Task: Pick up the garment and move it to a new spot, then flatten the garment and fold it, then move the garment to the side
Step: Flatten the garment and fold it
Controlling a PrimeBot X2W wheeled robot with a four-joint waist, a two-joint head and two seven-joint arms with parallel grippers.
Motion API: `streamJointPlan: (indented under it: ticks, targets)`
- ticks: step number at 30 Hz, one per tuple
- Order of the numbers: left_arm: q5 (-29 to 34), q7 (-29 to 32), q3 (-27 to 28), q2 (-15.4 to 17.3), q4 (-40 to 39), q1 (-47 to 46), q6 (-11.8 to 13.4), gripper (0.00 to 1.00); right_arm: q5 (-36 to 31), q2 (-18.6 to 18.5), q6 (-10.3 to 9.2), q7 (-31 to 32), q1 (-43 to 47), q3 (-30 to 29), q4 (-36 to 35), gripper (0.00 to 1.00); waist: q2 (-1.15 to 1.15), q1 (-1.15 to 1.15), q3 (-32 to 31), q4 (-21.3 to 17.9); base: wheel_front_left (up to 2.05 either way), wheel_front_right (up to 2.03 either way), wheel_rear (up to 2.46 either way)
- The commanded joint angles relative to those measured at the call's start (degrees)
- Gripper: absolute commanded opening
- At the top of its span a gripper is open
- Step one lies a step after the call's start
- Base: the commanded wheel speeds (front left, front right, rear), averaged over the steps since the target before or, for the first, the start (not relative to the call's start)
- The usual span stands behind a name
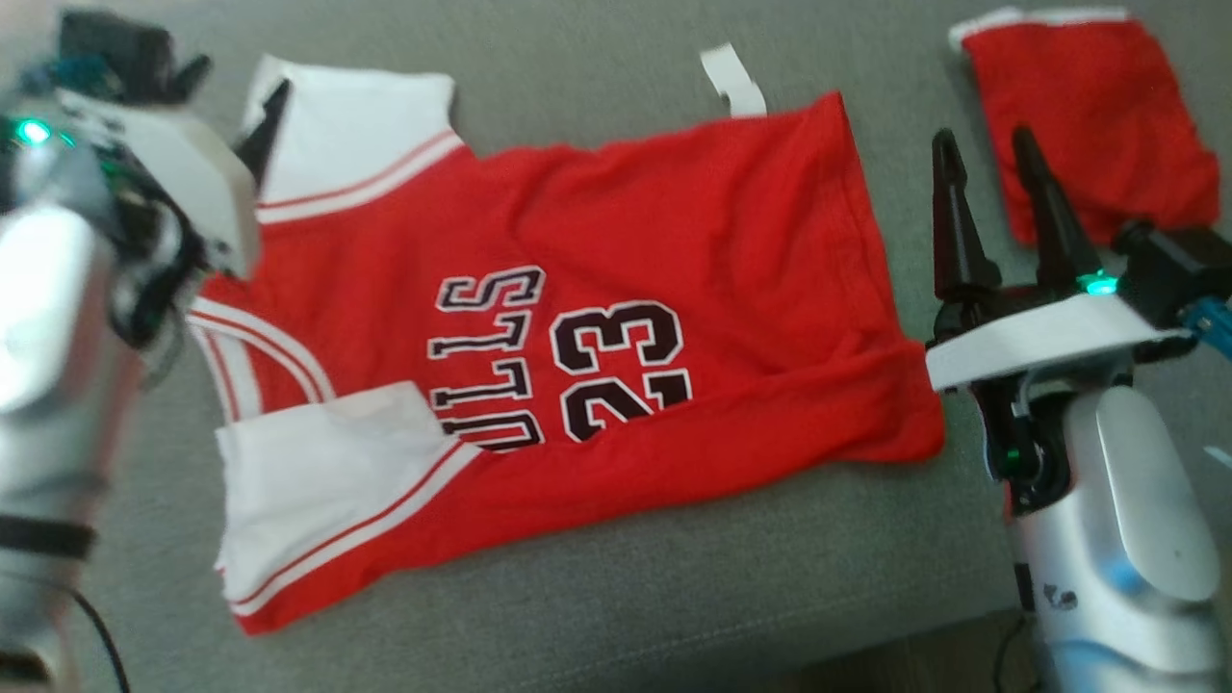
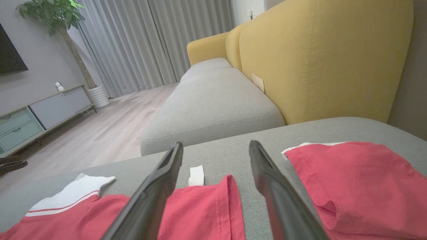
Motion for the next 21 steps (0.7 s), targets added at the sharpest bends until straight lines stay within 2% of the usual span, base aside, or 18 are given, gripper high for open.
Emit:
streamJointPlan:
  ticks: [1,5,8,11,21]
  targets:
    - [-1.8,0.8,0.9,4.4,-0.3,-5.3,0.1,1.0,0.2,-0.1,-0.05,-0.3,-2.1,1.7,-2.4,1.0,0.0,-0.01,4.2,-2.6,0.0,0.0,0.0]
    - [-5.0,2.9,-4.4,7.5,3.7,-10.5,0.1,1.0,0.8,-0.1,-0.05,-1.0,-3.4,1.9,-3.2,1.0,0.0,-0.01,6.9,-3.9,0.0,0.0,0.0]
    - [-6.2,3.5,-6.0,8.4,6.1,-12.7,0.1,1.0,1.2,-0.1,-0.05,-1.2,-4.0,2.2,-3.8,1.0,0.0,-0.01,8.2,-4.4,0.0,0.0,0.0]
    - [-8.5,4.6,-7.1,8.2,10.1,-15.5,0.1,1.0,1.2,-0.1,-0.05,-1.4,-4.5,2.1,-4.2,1.0,0.0,-0.01,9.8,-4.8,0.0,0.0,0.0]
    - [-10.8,2.2,-10.4,7.7,19.5,-21.8,0.1,1.0,2.4,-0.1,-0.05,-2.5,-5.2,1.7,-4.3,1.0,0.0,-0.01,12.7,-6.0,0.0,0.0,0.0]
